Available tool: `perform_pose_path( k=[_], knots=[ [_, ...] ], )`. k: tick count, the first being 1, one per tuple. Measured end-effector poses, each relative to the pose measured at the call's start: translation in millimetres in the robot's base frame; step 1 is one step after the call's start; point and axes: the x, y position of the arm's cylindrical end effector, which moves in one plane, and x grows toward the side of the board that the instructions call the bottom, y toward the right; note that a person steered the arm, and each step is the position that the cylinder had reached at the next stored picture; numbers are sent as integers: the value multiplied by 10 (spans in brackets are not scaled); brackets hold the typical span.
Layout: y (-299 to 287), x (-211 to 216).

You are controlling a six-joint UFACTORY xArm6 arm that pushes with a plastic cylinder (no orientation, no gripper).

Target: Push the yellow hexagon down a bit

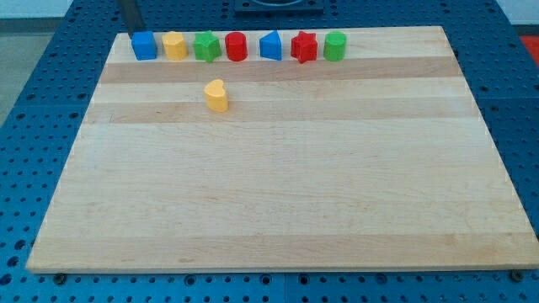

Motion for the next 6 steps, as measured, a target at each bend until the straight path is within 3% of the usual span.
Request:
perform_pose_path(
  k=[1,4,6],
  knots=[
    [0,234],
    [425,-102],
    [544,127]
  ],
)
